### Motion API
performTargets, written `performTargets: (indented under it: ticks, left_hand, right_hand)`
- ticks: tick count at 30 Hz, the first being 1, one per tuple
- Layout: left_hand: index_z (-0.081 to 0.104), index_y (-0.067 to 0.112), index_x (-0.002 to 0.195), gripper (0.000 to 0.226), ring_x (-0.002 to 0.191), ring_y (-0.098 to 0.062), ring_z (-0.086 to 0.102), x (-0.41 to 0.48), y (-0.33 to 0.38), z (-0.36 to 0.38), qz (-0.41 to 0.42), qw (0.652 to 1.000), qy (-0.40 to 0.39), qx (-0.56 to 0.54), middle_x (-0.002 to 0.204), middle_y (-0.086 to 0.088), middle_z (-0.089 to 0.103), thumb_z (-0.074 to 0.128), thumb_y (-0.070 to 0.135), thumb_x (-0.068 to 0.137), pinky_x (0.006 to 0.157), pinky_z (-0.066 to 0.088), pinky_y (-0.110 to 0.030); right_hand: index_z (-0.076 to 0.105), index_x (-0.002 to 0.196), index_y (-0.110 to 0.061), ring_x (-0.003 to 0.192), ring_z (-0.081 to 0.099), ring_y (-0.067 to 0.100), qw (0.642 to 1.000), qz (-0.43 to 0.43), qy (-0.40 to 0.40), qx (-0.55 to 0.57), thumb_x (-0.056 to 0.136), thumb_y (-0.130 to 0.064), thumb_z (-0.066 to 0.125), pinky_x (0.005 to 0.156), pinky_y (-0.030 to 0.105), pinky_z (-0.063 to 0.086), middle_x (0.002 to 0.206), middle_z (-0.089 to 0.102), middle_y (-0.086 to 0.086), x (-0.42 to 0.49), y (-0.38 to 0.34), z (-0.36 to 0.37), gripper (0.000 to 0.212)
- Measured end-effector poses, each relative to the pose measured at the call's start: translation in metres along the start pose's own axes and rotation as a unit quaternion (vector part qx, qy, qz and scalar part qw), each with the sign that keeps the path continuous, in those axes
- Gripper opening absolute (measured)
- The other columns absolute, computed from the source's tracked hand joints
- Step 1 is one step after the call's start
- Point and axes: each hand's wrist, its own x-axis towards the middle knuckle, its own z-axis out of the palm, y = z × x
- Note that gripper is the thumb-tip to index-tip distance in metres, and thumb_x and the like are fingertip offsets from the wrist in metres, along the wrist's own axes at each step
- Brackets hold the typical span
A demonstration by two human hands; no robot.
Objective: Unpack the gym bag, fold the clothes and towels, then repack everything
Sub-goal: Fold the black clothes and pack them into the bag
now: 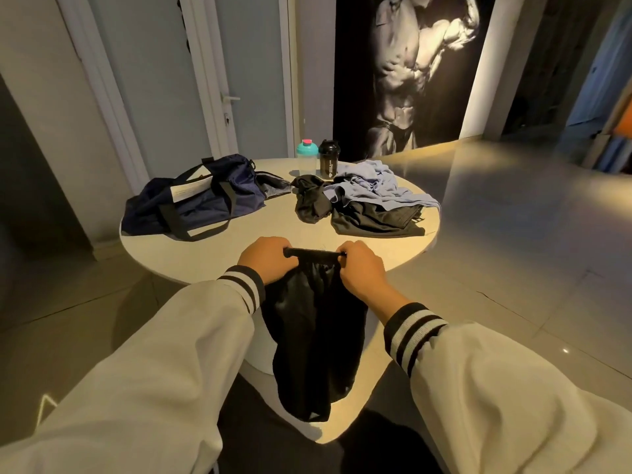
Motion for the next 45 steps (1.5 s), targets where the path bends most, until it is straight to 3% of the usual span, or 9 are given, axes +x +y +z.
performTargets:
  ticks: [5, 14, 18, 21, 24, 28, 34, 41, 45]
  left_hand:
    - [0.063, 0.020, 0.093, 0.043, 0.083, -0.023, 0.059, -0.002, -0.010, -0.005, -0.040, 0.997, 0.041, 0.046, 0.090, -0.004, 0.065, 0.053, 0.062, 0.095, 0.073, 0.042, -0.034]
    - [0.062, 0.022, 0.112, 0.026, 0.094, -0.024, 0.061, 0.007, -0.006, -0.013, -0.022, 0.998, 0.048, -0.039, 0.106, -0.004, 0.068, 0.060, 0.043, 0.098, 0.086, 0.050, -0.037]
    - [0.046, 0.026, 0.113, 0.020, 0.091, -0.029, 0.062, 0.015, -0.002, -0.015, 0.009, 0.996, 0.026, -0.083, 0.104, -0.009, 0.065, 0.059, 0.030, 0.099, 0.087, 0.051, -0.040]
    - [0.042, 0.030, 0.109, 0.020, 0.090, -0.030, 0.062, 0.022, 0.000, -0.016, 0.081, 0.993, -0.020, -0.078, 0.110, -0.009, 0.065, 0.050, 0.014, 0.102, 0.086, 0.049, -0.038]
    - [0.066, 0.036, 0.098, 0.040, 0.109, -0.032, 0.062, 0.033, 0.002, -0.017, 0.110, 0.992, -0.043, -0.036, 0.120, -0.006, 0.066, 0.042, 0.003, 0.100, 0.096, 0.049, -0.040]
    - [0.068, 0.037, 0.126, 0.045, 0.127, -0.026, 0.053, 0.047, 0.003, -0.016, 0.088, 0.996, -0.025, 0.013, 0.143, -0.002, 0.057, 0.040, 0.010, 0.103, 0.110, 0.043, -0.042]
    - [0.061, 0.033, 0.137, 0.045, 0.130, -0.029, 0.050, 0.059, 0.005, -0.013, 0.067, 0.997, -0.040, 0.007, 0.145, -0.008, 0.051, 0.047, 0.011, 0.100, 0.111, 0.040, -0.042]
    - [0.052, 0.018, 0.146, 0.051, 0.133, -0.028, 0.050, 0.063, 0.015, -0.003, 0.080, 0.994, -0.050, -0.052, 0.149, -0.011, 0.051, 0.057, 0.007, 0.096, 0.112, 0.036, -0.034]
    - [0.059, 0.018, 0.138, 0.045, 0.128, -0.024, 0.054, 0.059, 0.026, 0.003, 0.072, 0.987, 0.000, -0.142, 0.140, -0.006, 0.059, 0.066, 0.012, 0.094, 0.107, 0.039, -0.031]
  right_hand:
    - [0.058, 0.111, -0.016, 0.093, 0.056, 0.033, 0.999, -0.013, 0.043, -0.031, 0.094, -0.013, 0.056, 0.081, 0.044, 0.048, 0.112, 0.052, 0.010, 0.005, -0.007, -0.007, 0.018]
    - [0.040, 0.107, -0.014, 0.085, 0.053, 0.032, 0.998, 0.039, -0.044, 0.029, 0.104, -0.023, 0.039, 0.069, 0.039, 0.040, 0.098, 0.055, 0.010, 0.022, -0.006, -0.006, 0.010]
    - [0.048, 0.105, -0.019, 0.084, 0.056, 0.030, 0.996, 0.059, 0.039, 0.052, 0.103, -0.032, 0.043, 0.070, 0.037, 0.042, 0.095, 0.059, 0.005, 0.029, -0.010, -0.010, 0.014]
    - [0.056, 0.111, -0.024, 0.091, 0.060, 0.027, 0.987, 0.058, 0.115, 0.094, 0.103, -0.029, 0.047, 0.076, 0.039, 0.049, 0.104, 0.065, 0.001, 0.036, -0.010, -0.011, 0.013]
    - [0.063, 0.119, -0.022, 0.106, 0.061, 0.026, 0.988, 0.042, 0.111, 0.097, 0.102, -0.022, 0.049, 0.090, 0.044, 0.050, 0.119, 0.065, 0.000, 0.045, -0.009, -0.006, 0.021]
    - [0.068, 0.120, -0.022, 0.112, 0.059, 0.029, 0.994, 0.032, 0.072, 0.078, 0.101, -0.019, 0.053, 0.098, 0.048, 0.047, 0.122, 0.063, 0.003, 0.059, -0.004, -0.002, 0.024]
    - [0.073, 0.100, -0.021, 0.084, 0.063, 0.026, 0.998, 0.031, 0.045, 0.014, 0.094, -0.033, 0.065, 0.070, 0.034, 0.047, 0.086, 0.061, -0.001, 0.066, 0.015, -0.008, 0.015]
    - [0.071, 0.091, -0.025, 0.081, 0.062, 0.024, 0.992, 0.078, 0.029, 0.090, 0.090, -0.039, 0.065, 0.072, 0.036, 0.053, 0.086, 0.068, 0.001, 0.059, 0.006, -0.014, 0.015]
    - [0.076, 0.091, -0.015, 0.080, 0.068, 0.024, 0.957, 0.075, -0.001, 0.281, 0.087, -0.022, 0.071, 0.070, 0.035, 0.055, 0.085, 0.072, 0.008, 0.047, -0.011, -0.019, 0.010]
